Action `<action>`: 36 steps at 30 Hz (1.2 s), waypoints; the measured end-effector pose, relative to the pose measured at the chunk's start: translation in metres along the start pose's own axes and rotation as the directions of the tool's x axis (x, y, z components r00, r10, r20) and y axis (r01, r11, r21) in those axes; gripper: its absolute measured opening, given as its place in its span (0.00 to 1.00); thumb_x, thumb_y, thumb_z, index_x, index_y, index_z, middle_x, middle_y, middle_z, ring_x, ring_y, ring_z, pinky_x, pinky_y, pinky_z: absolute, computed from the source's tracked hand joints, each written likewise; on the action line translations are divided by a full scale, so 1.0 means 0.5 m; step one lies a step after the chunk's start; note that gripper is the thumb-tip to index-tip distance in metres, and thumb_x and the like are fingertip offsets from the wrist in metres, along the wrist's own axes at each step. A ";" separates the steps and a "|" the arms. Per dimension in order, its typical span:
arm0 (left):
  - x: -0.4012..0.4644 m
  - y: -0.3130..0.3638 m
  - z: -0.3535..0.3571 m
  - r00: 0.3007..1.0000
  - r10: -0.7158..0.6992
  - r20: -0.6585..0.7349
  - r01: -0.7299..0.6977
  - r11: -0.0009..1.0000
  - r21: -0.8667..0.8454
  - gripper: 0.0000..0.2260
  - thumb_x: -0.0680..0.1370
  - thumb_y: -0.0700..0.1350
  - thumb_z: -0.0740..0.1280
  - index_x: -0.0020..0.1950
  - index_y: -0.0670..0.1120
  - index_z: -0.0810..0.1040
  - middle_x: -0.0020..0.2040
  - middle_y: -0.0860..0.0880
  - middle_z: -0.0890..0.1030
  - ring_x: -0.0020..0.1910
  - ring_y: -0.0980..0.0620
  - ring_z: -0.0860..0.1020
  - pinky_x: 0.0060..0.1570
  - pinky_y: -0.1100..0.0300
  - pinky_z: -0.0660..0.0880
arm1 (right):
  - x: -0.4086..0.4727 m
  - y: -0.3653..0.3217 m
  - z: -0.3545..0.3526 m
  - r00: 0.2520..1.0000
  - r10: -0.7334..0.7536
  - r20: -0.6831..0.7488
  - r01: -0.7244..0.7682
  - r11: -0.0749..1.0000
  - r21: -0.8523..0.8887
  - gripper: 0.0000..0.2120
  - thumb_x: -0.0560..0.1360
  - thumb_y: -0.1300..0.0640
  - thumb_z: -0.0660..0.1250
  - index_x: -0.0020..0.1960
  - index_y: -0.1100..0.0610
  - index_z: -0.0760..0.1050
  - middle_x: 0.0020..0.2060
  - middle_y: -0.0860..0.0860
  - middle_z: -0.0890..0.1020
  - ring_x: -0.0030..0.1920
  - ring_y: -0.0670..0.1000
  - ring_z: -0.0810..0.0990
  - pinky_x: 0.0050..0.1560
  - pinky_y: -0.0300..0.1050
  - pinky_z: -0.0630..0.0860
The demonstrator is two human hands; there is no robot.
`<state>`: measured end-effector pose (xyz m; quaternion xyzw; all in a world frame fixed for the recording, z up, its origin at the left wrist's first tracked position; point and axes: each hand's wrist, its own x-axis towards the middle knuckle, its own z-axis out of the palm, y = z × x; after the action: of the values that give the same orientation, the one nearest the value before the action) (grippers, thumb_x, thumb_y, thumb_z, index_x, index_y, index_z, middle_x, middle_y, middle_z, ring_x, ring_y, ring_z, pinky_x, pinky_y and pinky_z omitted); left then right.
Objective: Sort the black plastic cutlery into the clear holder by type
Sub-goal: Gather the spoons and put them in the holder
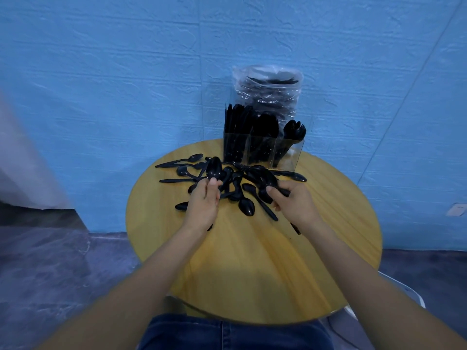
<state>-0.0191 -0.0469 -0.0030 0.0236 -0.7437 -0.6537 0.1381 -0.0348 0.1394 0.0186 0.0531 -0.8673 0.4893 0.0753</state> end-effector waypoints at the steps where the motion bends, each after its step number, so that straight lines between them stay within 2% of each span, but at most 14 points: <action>1: 0.003 0.006 0.003 0.999 0.032 0.011 -0.033 0.997 0.065 0.13 0.83 0.49 0.53 0.55 0.45 0.74 0.35 0.53 0.69 0.32 0.57 0.67 0.33 0.63 0.65 | -0.001 -0.004 -0.007 1.000 0.018 0.013 -0.018 0.999 0.032 0.12 0.78 0.57 0.65 0.36 0.57 0.78 0.31 0.53 0.78 0.29 0.43 0.75 0.39 0.44 0.76; 5: 0.018 0.036 0.013 0.978 0.202 0.059 -0.210 0.931 0.298 0.10 0.83 0.45 0.54 0.54 0.44 0.73 0.39 0.52 0.73 0.38 0.56 0.71 0.37 0.62 0.67 | -0.006 -0.020 -0.029 0.991 0.055 0.124 -0.070 0.990 0.122 0.11 0.77 0.59 0.66 0.39 0.65 0.79 0.26 0.53 0.77 0.25 0.42 0.74 0.31 0.34 0.73; 7: 0.026 0.051 0.020 0.941 0.321 0.110 -0.337 0.844 0.418 0.09 0.83 0.43 0.54 0.50 0.44 0.72 0.45 0.48 0.72 0.43 0.53 0.71 0.40 0.65 0.65 | -0.010 -0.022 -0.033 0.982 0.069 0.178 -0.099 0.981 0.167 0.10 0.76 0.60 0.67 0.38 0.61 0.80 0.25 0.53 0.77 0.27 0.45 0.75 0.31 0.34 0.73; 9: 0.029 0.059 0.030 0.905 0.374 0.203 -0.424 0.754 0.502 0.08 0.83 0.41 0.54 0.47 0.44 0.71 0.46 0.48 0.70 0.44 0.53 0.70 0.40 0.66 0.64 | -0.011 -0.024 -0.034 0.978 0.078 0.194 -0.121 0.968 0.219 0.10 0.76 0.60 0.67 0.39 0.64 0.80 0.25 0.53 0.78 0.29 0.49 0.74 0.30 0.35 0.73; 13: 0.017 0.055 0.050 0.879 0.261 0.398 -0.466 0.641 0.610 0.09 0.83 0.44 0.52 0.44 0.45 0.64 0.39 0.48 0.73 0.38 0.48 0.74 0.35 0.56 0.67 | -0.013 -0.032 -0.034 0.972 0.088 0.219 -0.151 0.944 0.293 0.12 0.76 0.61 0.66 0.45 0.71 0.78 0.28 0.55 0.77 0.29 0.49 0.75 0.29 0.35 0.72; 17: 0.011 0.047 0.055 0.898 0.249 0.362 -0.439 0.511 0.739 0.09 0.83 0.47 0.50 0.46 0.45 0.63 0.34 0.49 0.72 0.32 0.48 0.72 0.31 0.53 0.67 | -0.013 -0.038 -0.029 0.961 0.122 0.247 -0.220 0.881 0.418 0.09 0.78 0.58 0.65 0.48 0.63 0.81 0.36 0.55 0.81 0.33 0.48 0.80 0.34 0.37 0.78; 19: 0.013 0.045 0.050 0.923 0.227 0.310 -0.385 0.544 0.746 0.10 0.83 0.47 0.50 0.48 0.44 0.66 0.34 0.50 0.72 0.31 0.50 0.71 0.31 0.55 0.66 | -0.007 -0.037 -0.033 0.974 0.130 0.184 -0.203 0.862 0.465 0.11 0.79 0.55 0.62 0.47 0.59 0.81 0.39 0.54 0.83 0.38 0.49 0.80 0.42 0.41 0.79; 20: 0.016 0.045 0.044 0.941 0.198 0.274 -0.338 0.592 0.732 0.11 0.83 0.46 0.50 0.50 0.43 0.68 0.35 0.49 0.73 0.33 0.49 0.73 0.33 0.54 0.68 | -0.004 -0.035 -0.038 0.979 0.146 0.143 -0.198 0.858 0.474 0.13 0.81 0.54 0.60 0.48 0.59 0.80 0.38 0.52 0.82 0.37 0.48 0.78 0.42 0.41 0.77; 23: 0.028 0.041 0.026 0.987 0.068 0.144 -0.141 0.796 0.588 0.12 0.84 0.47 0.50 0.53 0.43 0.71 0.44 0.43 0.78 0.44 0.44 0.78 0.44 0.49 0.74 | 0.003 -0.020 -0.055 0.974 0.213 0.071 -0.222 0.863 0.454 0.15 0.83 0.54 0.54 0.50 0.60 0.78 0.34 0.50 0.71 0.31 0.46 0.67 0.34 0.39 0.67; 25: 0.034 0.044 0.023 0.995 -0.021 0.097 -0.025 0.893 0.449 0.12 0.83 0.47 0.51 0.53 0.43 0.71 0.49 0.43 0.77 0.51 0.44 0.77 0.54 0.48 0.75 | -0.001 -0.009 -0.054 0.967 0.221 0.127 -0.255 0.831 0.494 0.14 0.83 0.56 0.53 0.53 0.62 0.76 0.33 0.50 0.68 0.29 0.46 0.64 0.31 0.39 0.63; 26: 0.035 0.047 0.025 0.994 -0.053 0.098 0.009 0.916 0.400 0.12 0.83 0.46 0.51 0.54 0.43 0.72 0.50 0.44 0.77 0.51 0.46 0.77 0.54 0.51 0.75 | -0.005 -0.007 -0.049 0.965 0.202 0.166 -0.260 0.816 0.517 0.13 0.83 0.58 0.53 0.54 0.62 0.74 0.32 0.50 0.68 0.28 0.46 0.63 0.30 0.39 0.61; 29: 0.025 0.063 0.040 0.980 -0.131 0.149 0.081 0.951 0.299 0.11 0.83 0.44 0.52 0.50 0.43 0.72 0.40 0.50 0.73 0.38 0.56 0.72 0.38 0.65 0.69 | -0.019 -0.017 -0.030 0.975 0.086 0.206 -0.190 0.806 0.561 0.11 0.82 0.63 0.53 0.56 0.54 0.72 0.31 0.49 0.70 0.27 0.46 0.63 0.29 0.39 0.60; 32: 0.010 0.080 0.055 0.947 -0.213 0.240 0.165 0.965 0.204 0.12 0.84 0.44 0.52 0.43 0.47 0.70 0.35 0.52 0.70 0.31 0.58 0.67 0.31 0.66 0.65 | -0.023 -0.035 -0.015 0.985 0.013 0.170 -0.120 0.762 0.637 0.12 0.82 0.64 0.53 0.55 0.52 0.71 0.31 0.50 0.71 0.26 0.46 0.64 0.28 0.38 0.62; 36: -0.005 0.097 0.067 0.897 -0.300 0.326 0.275 0.954 0.122 0.12 0.84 0.45 0.52 0.45 0.47 0.71 0.32 0.52 0.68 0.28 0.56 0.64 0.29 0.65 0.63 | -0.014 -0.048 -0.003 0.997 0.001 0.073 -0.055 0.672 0.739 0.06 0.81 0.64 0.56 0.48 0.57 0.69 0.32 0.52 0.70 0.26 0.46 0.66 0.27 0.38 0.66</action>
<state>-0.0179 -0.0069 0.0404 0.0247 -0.7680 -0.6334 -0.0917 -0.0236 0.1283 0.0381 0.0820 -0.5976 0.7975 0.0108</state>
